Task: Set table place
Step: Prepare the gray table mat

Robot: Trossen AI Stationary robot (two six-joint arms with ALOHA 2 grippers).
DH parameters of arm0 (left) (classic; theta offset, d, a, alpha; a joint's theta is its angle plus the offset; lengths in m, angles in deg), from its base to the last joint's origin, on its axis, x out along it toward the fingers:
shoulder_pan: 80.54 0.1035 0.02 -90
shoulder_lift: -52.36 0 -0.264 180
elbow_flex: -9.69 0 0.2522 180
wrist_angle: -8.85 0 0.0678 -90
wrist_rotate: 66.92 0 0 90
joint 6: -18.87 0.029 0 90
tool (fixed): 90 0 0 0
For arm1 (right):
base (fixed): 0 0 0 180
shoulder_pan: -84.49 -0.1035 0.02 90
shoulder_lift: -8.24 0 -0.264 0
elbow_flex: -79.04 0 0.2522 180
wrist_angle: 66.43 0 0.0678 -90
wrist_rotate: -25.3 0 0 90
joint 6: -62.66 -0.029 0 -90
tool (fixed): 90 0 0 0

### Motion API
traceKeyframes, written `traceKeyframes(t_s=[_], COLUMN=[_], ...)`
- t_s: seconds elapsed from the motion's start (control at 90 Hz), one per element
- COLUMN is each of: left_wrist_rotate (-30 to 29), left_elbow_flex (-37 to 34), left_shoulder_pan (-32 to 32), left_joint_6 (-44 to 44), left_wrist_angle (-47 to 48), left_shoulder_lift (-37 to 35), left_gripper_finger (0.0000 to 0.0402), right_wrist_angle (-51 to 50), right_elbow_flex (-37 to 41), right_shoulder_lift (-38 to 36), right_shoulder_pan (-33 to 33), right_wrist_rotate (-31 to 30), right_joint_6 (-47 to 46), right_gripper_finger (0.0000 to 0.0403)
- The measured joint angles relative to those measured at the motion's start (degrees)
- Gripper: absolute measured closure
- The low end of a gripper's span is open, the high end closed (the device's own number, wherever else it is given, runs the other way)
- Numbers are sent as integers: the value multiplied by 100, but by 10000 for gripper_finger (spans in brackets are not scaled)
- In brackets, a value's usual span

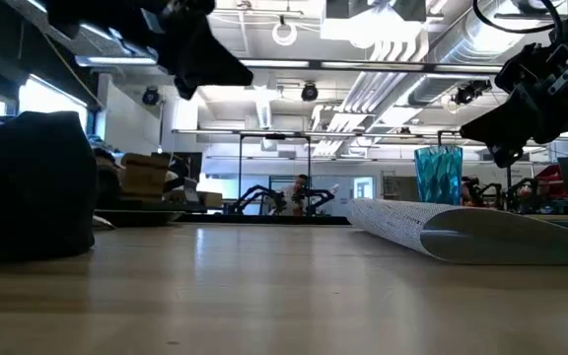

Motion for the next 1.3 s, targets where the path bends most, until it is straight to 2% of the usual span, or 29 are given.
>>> traceKeyframes(t_s=[0.1, 0.233, 0.344, 0.611, 0.756, 0.911, 1.1, 1.2, 1.3], left_wrist_rotate=[17, 486, 656, 1493, 1617, 1622, 1619, 1612, 1548], left_elbow_flex=[375, 1015, 1513, 2494, 2778, 2862, 2863, 2864, 2862], left_shoulder_pan=[55, 145, 228, 515, 631, 718, 710, 650, 547], left_joint_6=[42, 104, 107, -13, -39, -246, -299, -299, -297], left_wrist_angle=[-20, -30, -33, 47, 571, 1323, 2376, 2780, 3175], left_shoulder_lift=[591, 1460, 2038, 3103, 3551, 3687, 3537, 3401, 3259], left_gripper_finger=[392, 392, 392, 392, 392, 392, 392, 392, 392], right_wrist_angle=[0, 0, 0, 1, 2, 2, 32, 67, 457], right_elbow_flex=[2, 2, 0, 1, 0, 2, 0, 1, 0], right_shoulder_lift=[-2, 0, -2, -1, -2, -2, -4, -4, -4], right_shoulder_pan=[-2, -2, -2, -2, -2, -2, -1, -2, -32], right_wrist_rotate=[0, 0, 0, 0, 4, 72, -326, -545, -436], right_joint_6=[0, 0, 0, 15, -185, -2084, -3418, -3847, -3722], right_gripper_finger=[398, 398, 398, 398, 398, 398, 398, 398, 398])
